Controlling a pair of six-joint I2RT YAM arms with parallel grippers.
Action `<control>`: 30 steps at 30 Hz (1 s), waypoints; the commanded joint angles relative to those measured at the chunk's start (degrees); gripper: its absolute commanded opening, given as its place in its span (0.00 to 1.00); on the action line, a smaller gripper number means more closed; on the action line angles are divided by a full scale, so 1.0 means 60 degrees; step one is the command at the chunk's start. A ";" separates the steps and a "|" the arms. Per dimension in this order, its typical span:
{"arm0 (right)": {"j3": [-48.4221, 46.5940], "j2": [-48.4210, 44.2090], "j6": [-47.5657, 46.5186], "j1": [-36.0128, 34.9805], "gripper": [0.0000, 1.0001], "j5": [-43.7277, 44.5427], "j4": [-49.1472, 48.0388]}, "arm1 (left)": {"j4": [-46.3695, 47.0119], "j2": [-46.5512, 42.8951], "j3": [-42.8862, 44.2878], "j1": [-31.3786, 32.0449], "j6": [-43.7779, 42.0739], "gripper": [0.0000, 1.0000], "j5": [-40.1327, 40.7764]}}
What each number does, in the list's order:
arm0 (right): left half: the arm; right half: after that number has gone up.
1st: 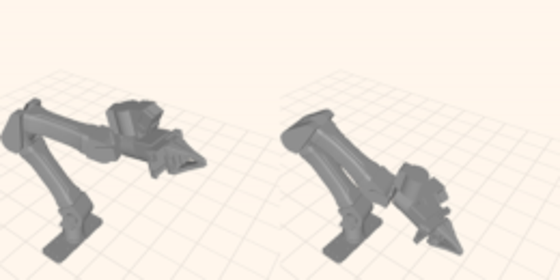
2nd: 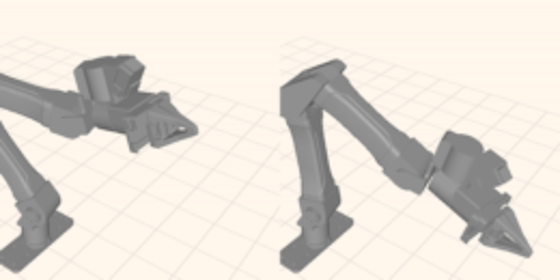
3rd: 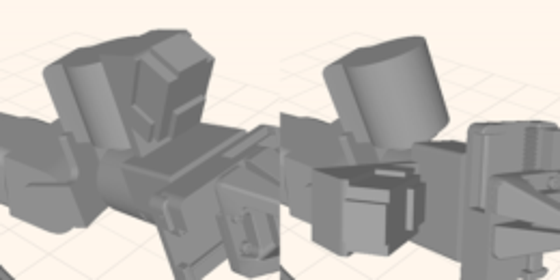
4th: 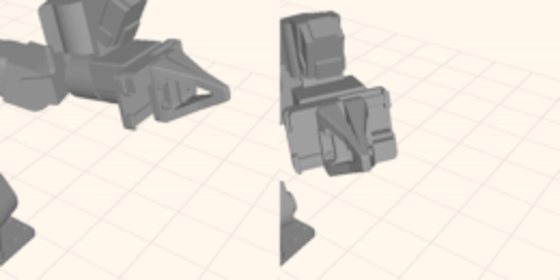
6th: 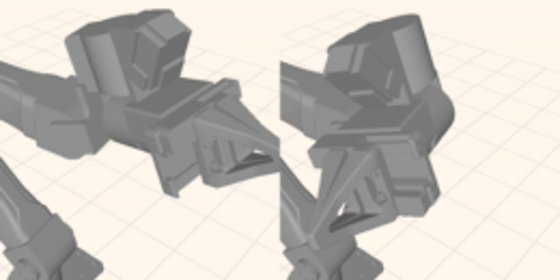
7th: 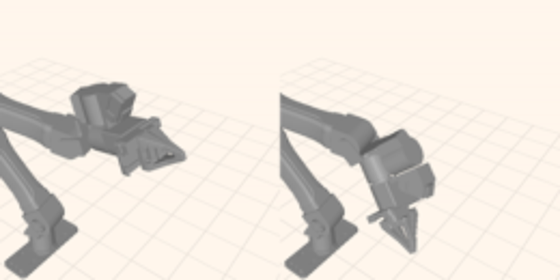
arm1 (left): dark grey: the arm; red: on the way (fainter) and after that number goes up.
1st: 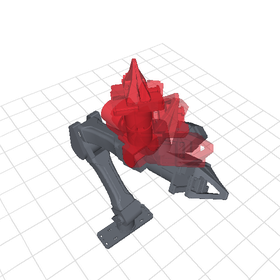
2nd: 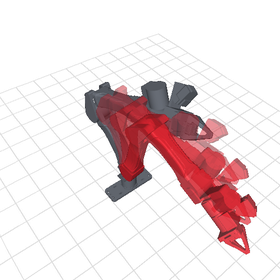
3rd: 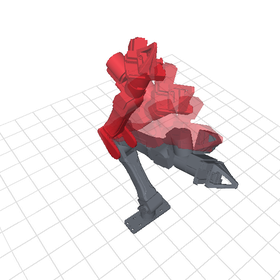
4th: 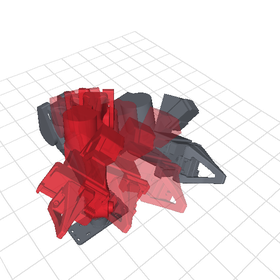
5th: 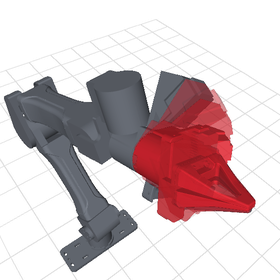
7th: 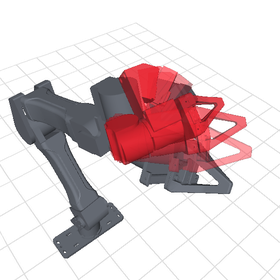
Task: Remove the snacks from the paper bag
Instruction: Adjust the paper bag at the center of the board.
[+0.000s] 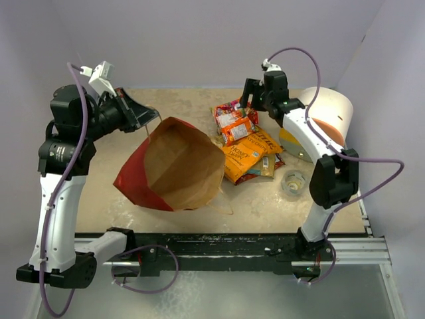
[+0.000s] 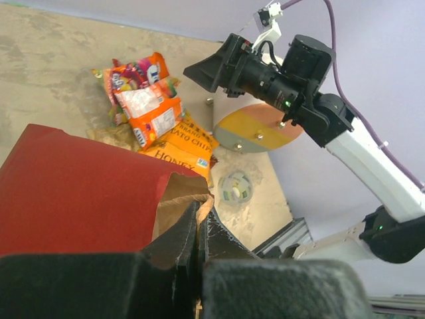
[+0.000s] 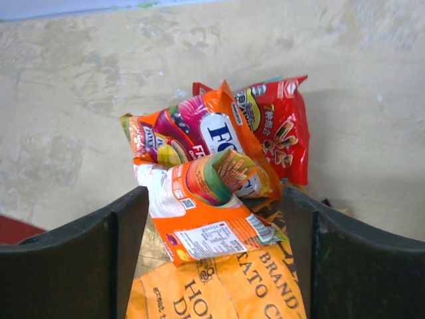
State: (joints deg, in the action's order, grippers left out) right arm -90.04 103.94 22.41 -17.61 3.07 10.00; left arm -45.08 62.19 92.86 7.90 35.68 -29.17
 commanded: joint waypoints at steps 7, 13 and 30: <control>-0.1053 -0.1596 -0.0413 0.0019 1.00 -0.0557 0.1203 | 0.2858 -0.0148 -0.1050 0.0002 0.2023 0.00 -0.0017; -0.0949 -0.2100 -0.0669 0.0019 0.99 -0.2090 0.0707 | 0.1339 -0.1059 -0.2848 -0.0132 0.1996 0.00 0.2230; -0.0397 -0.2922 -0.0586 0.0006 0.99 -0.3492 0.0377 | -0.2863 -0.0790 -0.1702 -0.0423 0.0463 0.12 0.7116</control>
State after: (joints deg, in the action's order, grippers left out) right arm -92.42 90.15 19.20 -17.61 -13.50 15.42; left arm -56.95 56.88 78.76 5.65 42.30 2.76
